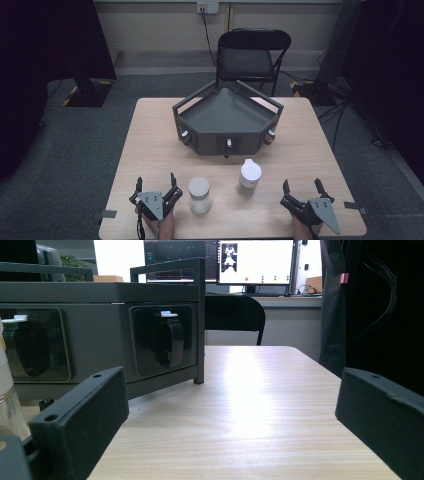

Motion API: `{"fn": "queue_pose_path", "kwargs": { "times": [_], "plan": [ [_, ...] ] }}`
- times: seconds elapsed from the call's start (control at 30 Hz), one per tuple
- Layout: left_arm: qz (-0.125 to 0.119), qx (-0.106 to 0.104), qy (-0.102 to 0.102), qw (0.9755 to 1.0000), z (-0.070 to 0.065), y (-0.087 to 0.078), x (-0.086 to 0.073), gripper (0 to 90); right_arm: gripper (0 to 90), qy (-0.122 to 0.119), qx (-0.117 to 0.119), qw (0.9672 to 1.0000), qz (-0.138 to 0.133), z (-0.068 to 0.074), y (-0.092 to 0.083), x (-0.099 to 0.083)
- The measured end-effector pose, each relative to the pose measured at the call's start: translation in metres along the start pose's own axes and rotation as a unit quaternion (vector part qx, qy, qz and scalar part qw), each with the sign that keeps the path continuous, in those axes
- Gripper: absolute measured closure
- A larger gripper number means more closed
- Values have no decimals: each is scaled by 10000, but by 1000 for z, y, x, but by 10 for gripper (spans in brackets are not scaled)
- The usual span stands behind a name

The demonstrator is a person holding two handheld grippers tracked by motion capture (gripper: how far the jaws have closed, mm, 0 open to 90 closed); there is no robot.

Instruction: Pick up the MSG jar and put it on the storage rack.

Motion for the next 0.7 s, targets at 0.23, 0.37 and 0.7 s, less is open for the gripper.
{"fn": "queue_pose_path", "kwargs": {
  "times": [0.23,0.37,0.7],
  "plan": [
    [0,0,0,10000,0,0,0,11,0,0,0,10000,1,0,0,0],
    [0,17,1,10000,0,0,0,7,0,0,2,10000,-1,0,0,0],
    [1,31,2,10000,-1,0,0,0,0,5,4,10000,-1,0,0,0]
  ]
}}
Point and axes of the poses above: each handheld gripper's, and its own axes: y roughly forward along the jaws, x roughly out of its top, z roughly to its left, the point moved 10 cm from there along y, roughly forward along the jaws, and after that the axes turned 2 degrees about y, right-handed, at the moved point
